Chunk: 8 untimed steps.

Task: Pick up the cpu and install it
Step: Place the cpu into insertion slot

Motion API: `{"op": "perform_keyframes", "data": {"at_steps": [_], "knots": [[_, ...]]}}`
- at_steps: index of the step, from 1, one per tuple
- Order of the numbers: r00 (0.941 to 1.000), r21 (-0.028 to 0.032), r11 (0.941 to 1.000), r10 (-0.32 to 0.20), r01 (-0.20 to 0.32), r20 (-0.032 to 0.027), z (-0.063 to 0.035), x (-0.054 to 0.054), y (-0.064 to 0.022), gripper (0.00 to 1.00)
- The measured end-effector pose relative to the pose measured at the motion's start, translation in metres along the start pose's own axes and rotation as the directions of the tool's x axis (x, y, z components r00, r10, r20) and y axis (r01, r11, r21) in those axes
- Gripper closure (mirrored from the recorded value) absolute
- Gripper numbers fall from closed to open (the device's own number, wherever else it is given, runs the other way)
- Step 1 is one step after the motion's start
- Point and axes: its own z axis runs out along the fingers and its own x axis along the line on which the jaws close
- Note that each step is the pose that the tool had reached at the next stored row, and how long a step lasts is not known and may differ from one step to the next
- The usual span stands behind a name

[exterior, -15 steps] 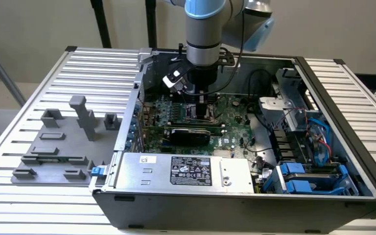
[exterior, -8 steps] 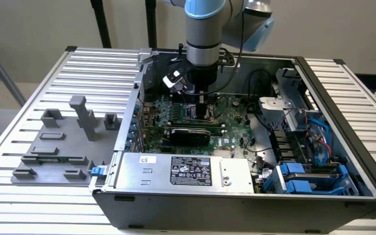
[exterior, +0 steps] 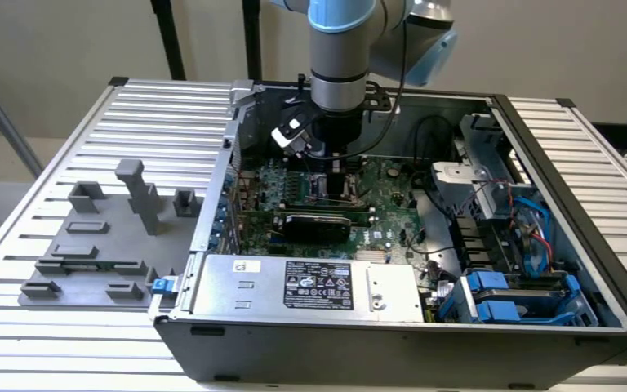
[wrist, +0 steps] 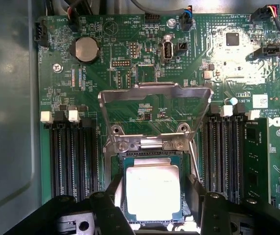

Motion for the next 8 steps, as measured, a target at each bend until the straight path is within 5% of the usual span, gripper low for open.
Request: {"op": "perform_keyframes", "data": {"at_steps": [4,8], "knots": [[1.0000,0.0001,1.0000,0.000,0.000,0.0001,-0.0017,0.000,0.0001,0.38],[1.0000,0.0000,1.0000,0.000,0.000,0.0002,-0.0136,0.000,0.0010,0.38]]}}
